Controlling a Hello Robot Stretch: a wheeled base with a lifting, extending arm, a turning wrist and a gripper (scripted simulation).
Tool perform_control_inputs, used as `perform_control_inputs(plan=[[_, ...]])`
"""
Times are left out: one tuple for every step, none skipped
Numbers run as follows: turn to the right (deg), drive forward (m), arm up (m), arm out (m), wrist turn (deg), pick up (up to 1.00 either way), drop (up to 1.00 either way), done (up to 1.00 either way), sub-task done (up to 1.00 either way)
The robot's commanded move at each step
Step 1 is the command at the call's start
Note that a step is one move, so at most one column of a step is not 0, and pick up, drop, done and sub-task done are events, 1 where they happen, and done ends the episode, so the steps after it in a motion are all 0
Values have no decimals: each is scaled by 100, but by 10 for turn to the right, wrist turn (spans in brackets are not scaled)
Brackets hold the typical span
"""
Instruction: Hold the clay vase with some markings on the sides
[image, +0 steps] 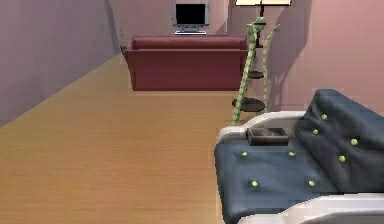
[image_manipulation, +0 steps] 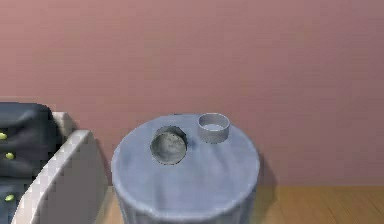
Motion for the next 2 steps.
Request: perform_control_inputs(plan=[[0,0,50,0,0,0,0,0,0],[0,0,38,0,0,0,0,0,0]])
